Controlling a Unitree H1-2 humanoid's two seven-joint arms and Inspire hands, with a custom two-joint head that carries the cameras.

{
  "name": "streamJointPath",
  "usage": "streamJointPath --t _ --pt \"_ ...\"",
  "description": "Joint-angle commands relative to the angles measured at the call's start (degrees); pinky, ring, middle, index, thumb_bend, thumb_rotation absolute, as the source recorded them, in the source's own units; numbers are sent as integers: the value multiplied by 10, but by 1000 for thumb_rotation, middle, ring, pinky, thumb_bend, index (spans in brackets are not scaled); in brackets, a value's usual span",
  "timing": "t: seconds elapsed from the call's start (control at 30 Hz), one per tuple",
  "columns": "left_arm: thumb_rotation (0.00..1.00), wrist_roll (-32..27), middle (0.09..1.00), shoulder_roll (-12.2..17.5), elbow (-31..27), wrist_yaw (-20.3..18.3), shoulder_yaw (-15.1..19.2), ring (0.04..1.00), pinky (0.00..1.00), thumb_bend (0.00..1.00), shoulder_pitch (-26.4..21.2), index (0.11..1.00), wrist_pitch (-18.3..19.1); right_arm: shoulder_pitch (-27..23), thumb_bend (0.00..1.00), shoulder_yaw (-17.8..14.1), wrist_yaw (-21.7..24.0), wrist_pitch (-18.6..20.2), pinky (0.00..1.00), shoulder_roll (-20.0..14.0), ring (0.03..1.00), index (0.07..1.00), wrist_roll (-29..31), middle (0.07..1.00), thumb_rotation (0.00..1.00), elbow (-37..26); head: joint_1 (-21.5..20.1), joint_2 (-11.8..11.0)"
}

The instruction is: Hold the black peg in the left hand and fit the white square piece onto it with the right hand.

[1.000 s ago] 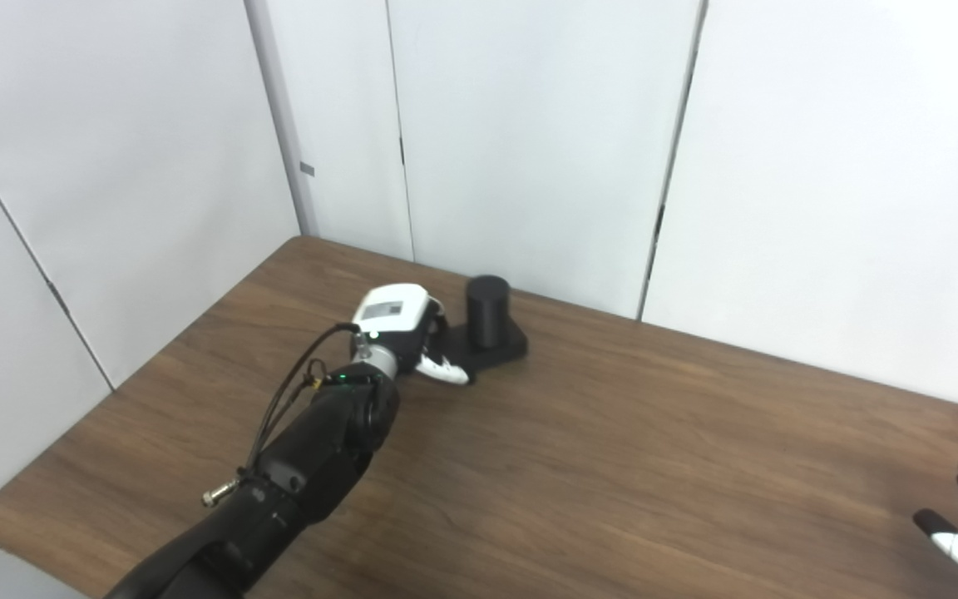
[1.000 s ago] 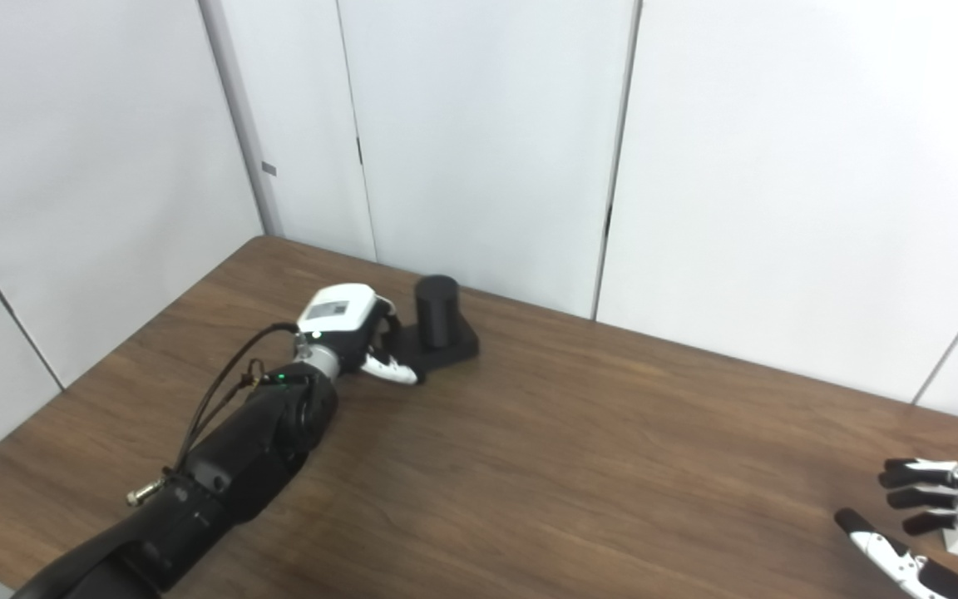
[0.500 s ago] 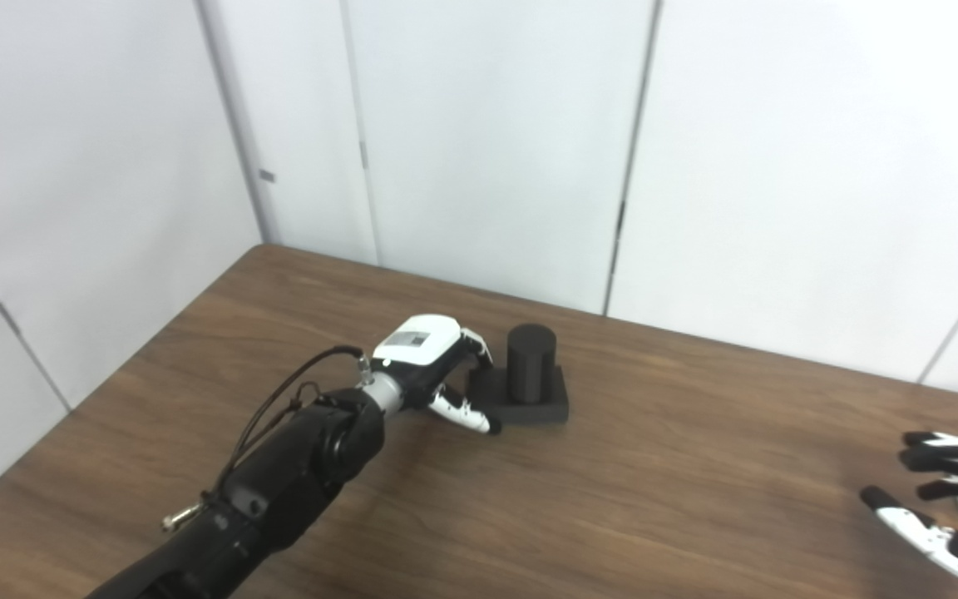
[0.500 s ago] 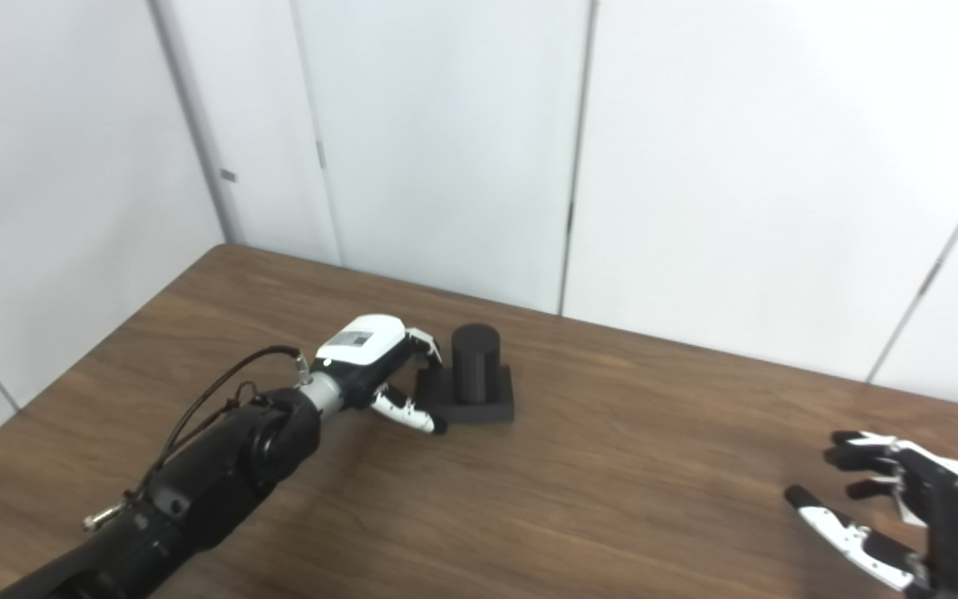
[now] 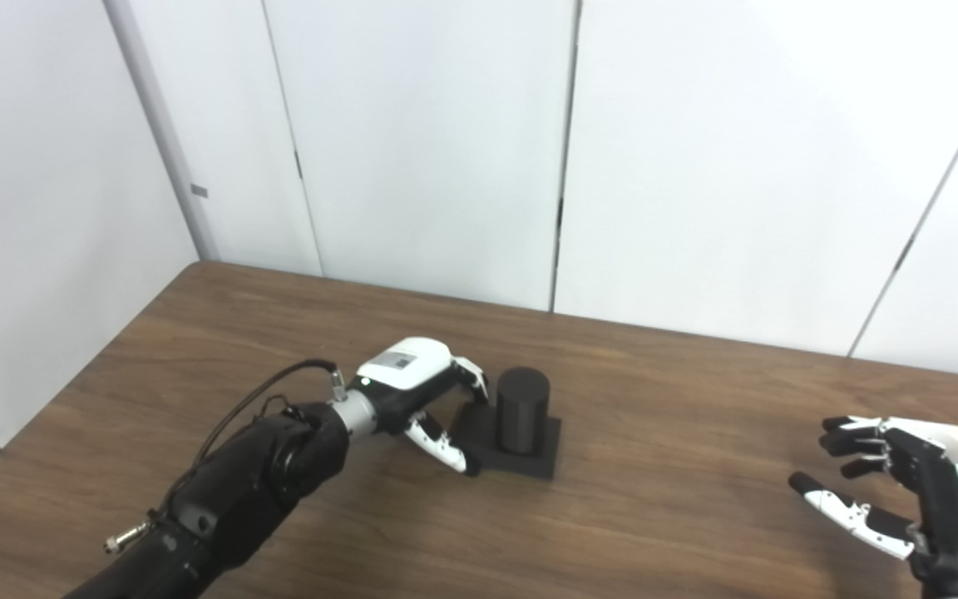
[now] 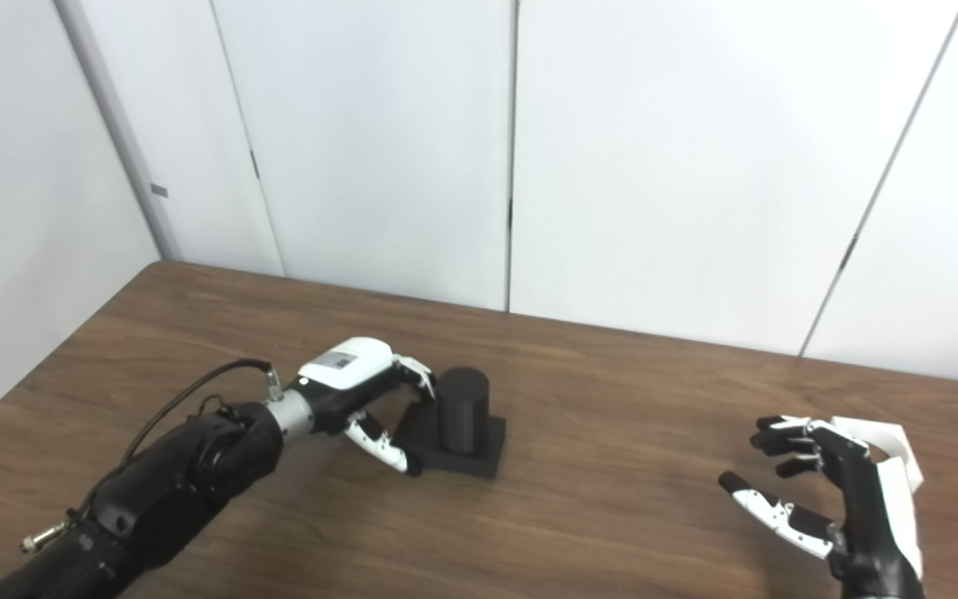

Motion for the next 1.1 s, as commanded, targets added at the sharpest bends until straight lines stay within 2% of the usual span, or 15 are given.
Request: streamJointPath --t 0.0,0.23,0.4,0.47,0.6,0.7,0.8,0.93,0.97,1.0,1.07 --pt "78 36 820 -25 -14 -58 -52 839 712 517 28 494 -4 -21 501 0 -16 -36 469 -3 579 492 -8 658 124 -4 0 0" --pt "81 105 834 -28 -49 -76 -101 841 765 517 32 494 17 -25 502 5 -21 -34 473 3 581 493 -24 657 128 2 -34 6" --pt "84 136 819 -28 -52 -90 -122 848 764 518 30 494 26 -26 502 8 -19 -34 481 6 588 494 -31 657 132 -7 -65 7" --pt "85 147 817 -28 -51 -95 -130 851 771 518 31 494 34 -25 502 12 -7 -29 479 -3 585 495 -36 659 132 -20 -84 5" --pt "85 158 824 -21 -47 -100 -139 866 788 518 31 495 38 -23 506 19 41 -19 488 -45 589 495 -37 667 127 -59 -124 1" --pt "82 151 824 -17 -40 -89 -135 864 797 520 35 495 30 -27 511 17 67 -5 499 -71 609 495 -37 685 125 -82 -148 -3" --pt "82 154 824 -10 -30 -73 -134 862 788 520 35 494 18 -39 511 6 95 17 490 -115 597 495 -49 684 121 -110 -162 -8" --pt "83 152 824 -2 -23 -62 -131 860 780 520 35 495 7 -63 513 3 131 71 507 -164 614 496 -127 697 125 -139 -206 -20" --pt "83 150 829 0 -23 -64 -130 863 790 520 35 495 7 -71 620 4 145 85 511 -178 626 605 -147 710 78 -143 -214 -23" --pt "82 149 833 2 -23 -66 -129 866 800 520 35 495 6 -78 680 5 158 98 514 -190 638 667 -159 727 55 -146 -222 -25" --pt "81 146 832 6 -19 -59 -126 864 802 520 37 495 -1 -95 734 9 187 127 528 -208 674 727 -182 773 35 -146 -242 -32"
